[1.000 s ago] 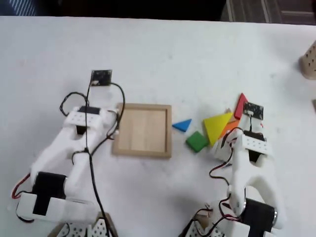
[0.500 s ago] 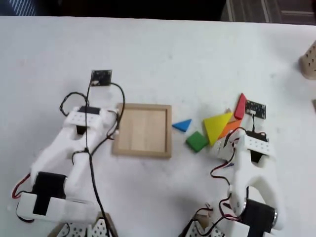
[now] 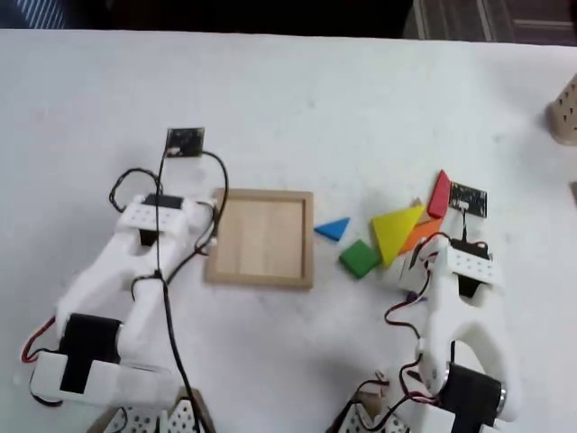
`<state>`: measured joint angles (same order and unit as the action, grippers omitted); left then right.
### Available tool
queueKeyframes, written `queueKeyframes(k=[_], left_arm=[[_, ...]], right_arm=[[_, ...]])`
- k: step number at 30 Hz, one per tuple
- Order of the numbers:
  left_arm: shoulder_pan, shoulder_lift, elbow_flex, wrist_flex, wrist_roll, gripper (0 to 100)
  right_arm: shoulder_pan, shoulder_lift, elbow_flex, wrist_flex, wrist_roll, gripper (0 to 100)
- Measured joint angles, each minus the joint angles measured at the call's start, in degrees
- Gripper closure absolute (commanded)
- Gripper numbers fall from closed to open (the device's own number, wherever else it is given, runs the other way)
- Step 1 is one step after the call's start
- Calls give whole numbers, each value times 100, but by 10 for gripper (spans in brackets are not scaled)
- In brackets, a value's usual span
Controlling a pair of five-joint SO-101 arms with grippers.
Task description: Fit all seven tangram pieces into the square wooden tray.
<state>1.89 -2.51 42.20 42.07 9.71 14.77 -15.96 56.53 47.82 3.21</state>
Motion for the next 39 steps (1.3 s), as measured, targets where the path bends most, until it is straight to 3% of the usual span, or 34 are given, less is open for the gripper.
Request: queueKeyframes(k=[14, 24, 29, 35, 39], left_arm=[[0, 0, 0, 0, 0, 976], [-9, 0, 0, 0, 0, 977], [-114, -9, 0, 18, 0, 977], [-686, -396, 0, 211, 0, 976], [-1222, -431, 0, 211, 0, 976]], right_arm=[[-9, 0, -70, -18, 0, 933], [-26, -1178, -70, 316, 9, 933], [-70, -1811, -70, 554, 580, 933], [-677, -2338, -202, 967, 870, 933], [-1670, -2391, -563, 1240, 888, 933]])
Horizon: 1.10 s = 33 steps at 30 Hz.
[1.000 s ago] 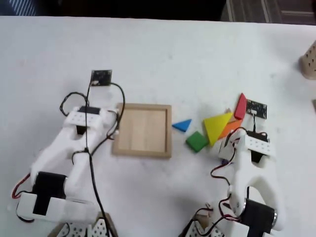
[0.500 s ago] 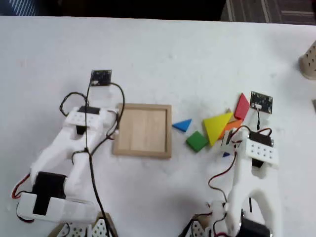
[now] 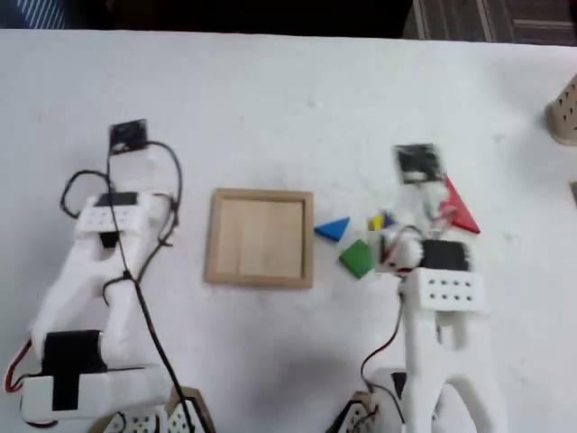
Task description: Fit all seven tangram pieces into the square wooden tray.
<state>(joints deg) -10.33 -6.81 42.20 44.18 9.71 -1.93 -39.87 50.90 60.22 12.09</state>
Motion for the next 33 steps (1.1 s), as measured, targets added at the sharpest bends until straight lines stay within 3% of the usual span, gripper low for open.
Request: queueKeyframes(k=[5, 10, 19, 26, 30, 33], left_arm=[[-369, 0, 0, 0, 0, 976], [-791, 0, 0, 0, 0, 976], [-1178, 0, 9, -79, 0, 976], [-1178, 0, 9, -79, 0, 976], [-1178, 0, 9, -79, 0, 976], [-1178, 0, 9, -79, 0, 976]], right_arm=[[-1679, 0, -404, 18, 0, 933], [-2734, 0, -554, -193, 0, 933], [-3156, 1591, -1275, -738, 35, 932], [-3305, 3226, -2163, -826, 1486, 889], [-3165, 4123, -2541, -1169, 1732, 807], [-2945, 4677, -2840, -1213, 1916, 801]])
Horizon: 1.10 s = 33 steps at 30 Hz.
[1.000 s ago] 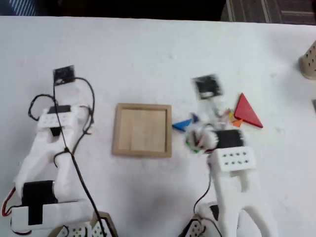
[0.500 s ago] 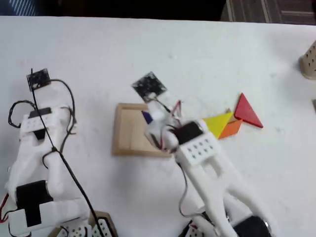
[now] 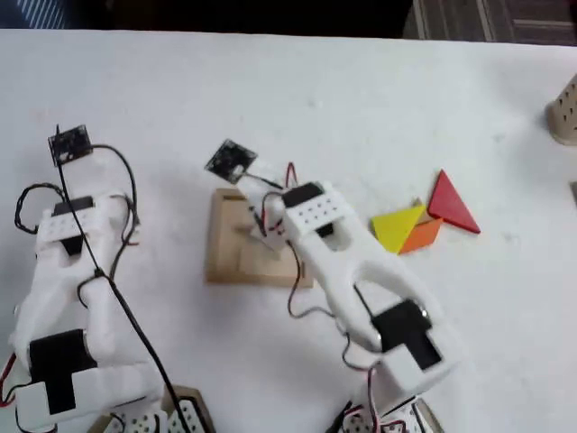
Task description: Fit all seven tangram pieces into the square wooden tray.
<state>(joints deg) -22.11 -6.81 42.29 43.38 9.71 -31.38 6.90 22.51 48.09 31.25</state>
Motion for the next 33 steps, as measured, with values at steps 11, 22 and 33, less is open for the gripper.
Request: queueKeyframes(k=[11, 22, 33], left_arm=[[0, 0, 0, 0, 0, 976], [0, 0, 0, 0, 0, 976], [0, 0, 44, 0, 0, 976]], right_arm=[[404, 484, -440, -9, 70, 807], [-193, -237, -132, 440, -1310, 979], [62, 730, -413, -53, -1538, 981]])
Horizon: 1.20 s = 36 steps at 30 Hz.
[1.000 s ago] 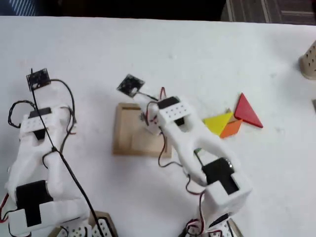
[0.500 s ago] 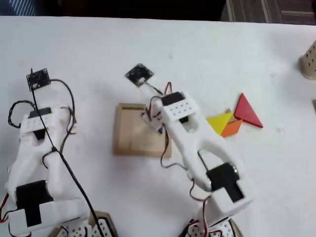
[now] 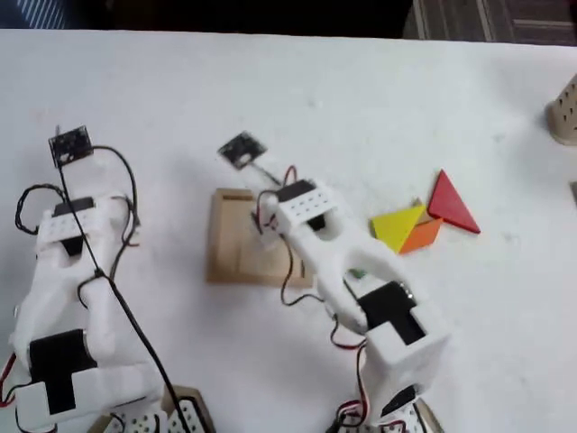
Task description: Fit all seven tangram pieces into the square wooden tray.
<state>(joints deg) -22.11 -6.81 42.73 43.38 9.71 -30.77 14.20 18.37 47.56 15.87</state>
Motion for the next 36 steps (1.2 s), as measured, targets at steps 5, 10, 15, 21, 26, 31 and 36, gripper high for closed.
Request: queueKeyframes(k=[5, 10, 15, 21, 26, 31, 36], left_arm=[[0, 0, 0, -35, 0, 976], [0, 0, 0, -35, 0, 976], [0, 0, 0, -35, 0, 976], [0, 0, 18, -35, 0, 976], [0, 0, 18, -35, 0, 976], [0, 0, 18, -35, 0, 976], [0, 0, 18, -35, 0, 976]], right_arm=[[325, 18, -79, 18, 0, 981], [440, 18, -79, 9, 0, 981], [457, 18, -79, 9, 0, 981], [677, 9, -79, 9, -26, 981], [712, -281, -79, 220, -26, 981], [1310, -1512, -53, 993, -158, 978], [2549, -2277, 378, 1178, -501, 918]])
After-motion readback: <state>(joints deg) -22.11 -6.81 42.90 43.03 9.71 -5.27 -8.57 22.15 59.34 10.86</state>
